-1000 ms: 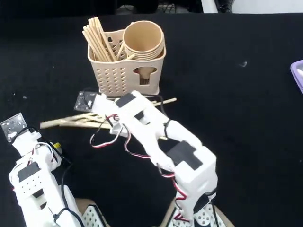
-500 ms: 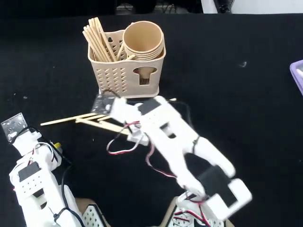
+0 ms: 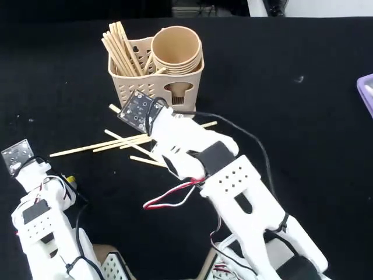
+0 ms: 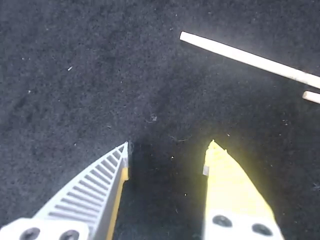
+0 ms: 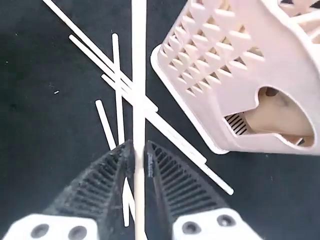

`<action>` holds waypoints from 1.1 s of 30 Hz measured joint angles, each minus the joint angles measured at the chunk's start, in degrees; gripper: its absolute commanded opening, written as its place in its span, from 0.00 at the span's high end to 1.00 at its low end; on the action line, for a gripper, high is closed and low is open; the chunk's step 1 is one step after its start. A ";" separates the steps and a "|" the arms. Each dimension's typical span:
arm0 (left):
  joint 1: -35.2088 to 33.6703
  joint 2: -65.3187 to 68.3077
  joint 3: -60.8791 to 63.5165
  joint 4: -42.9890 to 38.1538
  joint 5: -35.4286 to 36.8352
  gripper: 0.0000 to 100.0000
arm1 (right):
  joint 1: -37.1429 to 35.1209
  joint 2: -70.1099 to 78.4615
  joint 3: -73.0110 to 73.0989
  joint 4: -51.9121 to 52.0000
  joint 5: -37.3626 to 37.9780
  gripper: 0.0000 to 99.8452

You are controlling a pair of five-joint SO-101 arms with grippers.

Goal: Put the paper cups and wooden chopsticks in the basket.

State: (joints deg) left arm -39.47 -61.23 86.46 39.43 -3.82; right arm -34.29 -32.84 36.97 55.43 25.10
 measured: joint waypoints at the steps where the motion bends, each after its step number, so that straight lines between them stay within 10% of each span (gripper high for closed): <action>1: 0.00 0.00 0.00 0.00 0.00 0.75 | 0.09 0.53 0.26 0.00 -0.09 0.99; 11: 0.00 0.00 0.00 0.00 0.00 0.75 | 3.69 24.09 3.78 -2.37 5.71 0.98; 18: 0.00 0.00 0.00 0.00 0.00 0.75 | 3.60 36.48 -1.49 -2.29 6.33 0.79; 33: 0.00 0.00 0.00 0.00 0.00 0.75 | 3.78 36.57 -2.46 -2.29 9.85 0.83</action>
State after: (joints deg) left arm -39.47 -61.23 86.46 39.43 -3.82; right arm -30.51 3.74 34.51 53.14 34.95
